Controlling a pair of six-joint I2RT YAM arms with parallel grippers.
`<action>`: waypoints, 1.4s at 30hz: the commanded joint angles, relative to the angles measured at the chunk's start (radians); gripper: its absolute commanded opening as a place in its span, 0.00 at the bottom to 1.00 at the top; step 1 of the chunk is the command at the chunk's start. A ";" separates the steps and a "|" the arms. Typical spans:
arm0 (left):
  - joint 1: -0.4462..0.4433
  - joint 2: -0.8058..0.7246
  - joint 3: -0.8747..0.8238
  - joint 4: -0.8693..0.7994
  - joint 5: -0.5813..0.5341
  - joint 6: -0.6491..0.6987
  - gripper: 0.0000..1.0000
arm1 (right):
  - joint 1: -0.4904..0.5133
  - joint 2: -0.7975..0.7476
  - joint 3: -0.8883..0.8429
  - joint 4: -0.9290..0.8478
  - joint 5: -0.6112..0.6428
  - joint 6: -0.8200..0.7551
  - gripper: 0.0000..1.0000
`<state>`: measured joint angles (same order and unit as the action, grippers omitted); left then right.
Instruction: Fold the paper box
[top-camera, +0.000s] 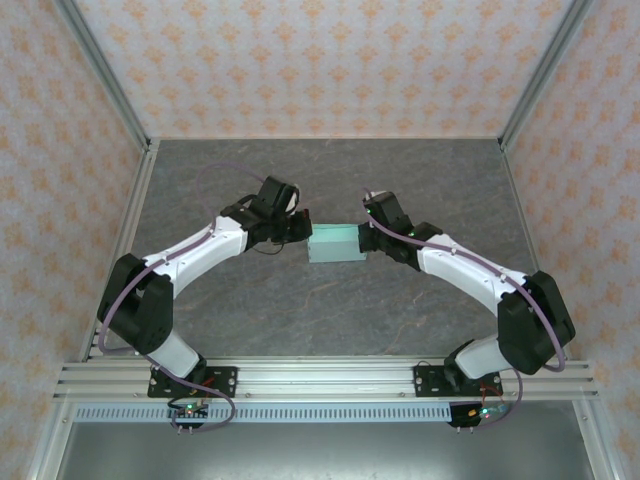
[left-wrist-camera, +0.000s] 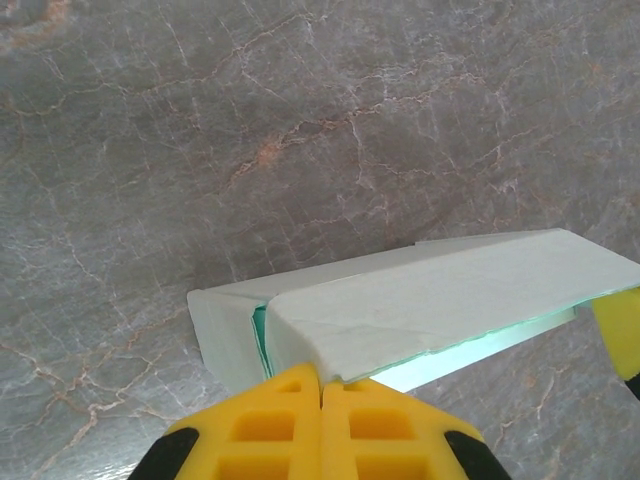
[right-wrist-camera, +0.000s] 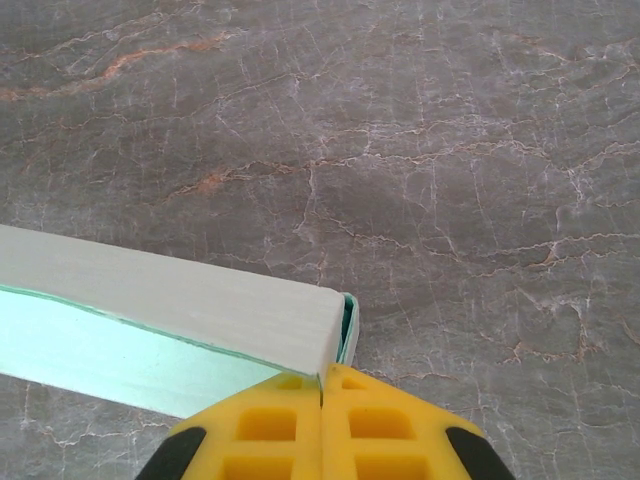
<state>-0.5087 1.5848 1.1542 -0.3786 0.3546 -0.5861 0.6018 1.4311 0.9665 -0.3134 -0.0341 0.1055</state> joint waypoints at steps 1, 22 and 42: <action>-0.008 -0.012 -0.024 -0.012 -0.050 0.046 0.00 | 0.016 -0.020 -0.012 -0.019 -0.017 0.014 0.00; -0.130 -0.057 -0.190 0.144 -0.277 0.176 0.00 | 0.016 -0.057 -0.167 0.152 0.000 0.030 0.00; -0.175 -0.075 -0.277 0.265 -0.365 0.226 0.00 | -0.017 -0.242 -0.128 -0.064 -0.219 0.010 0.42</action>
<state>-0.6743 1.5021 0.9005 -0.0772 0.0074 -0.3790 0.6056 1.2236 0.7872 -0.2783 -0.1524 0.1120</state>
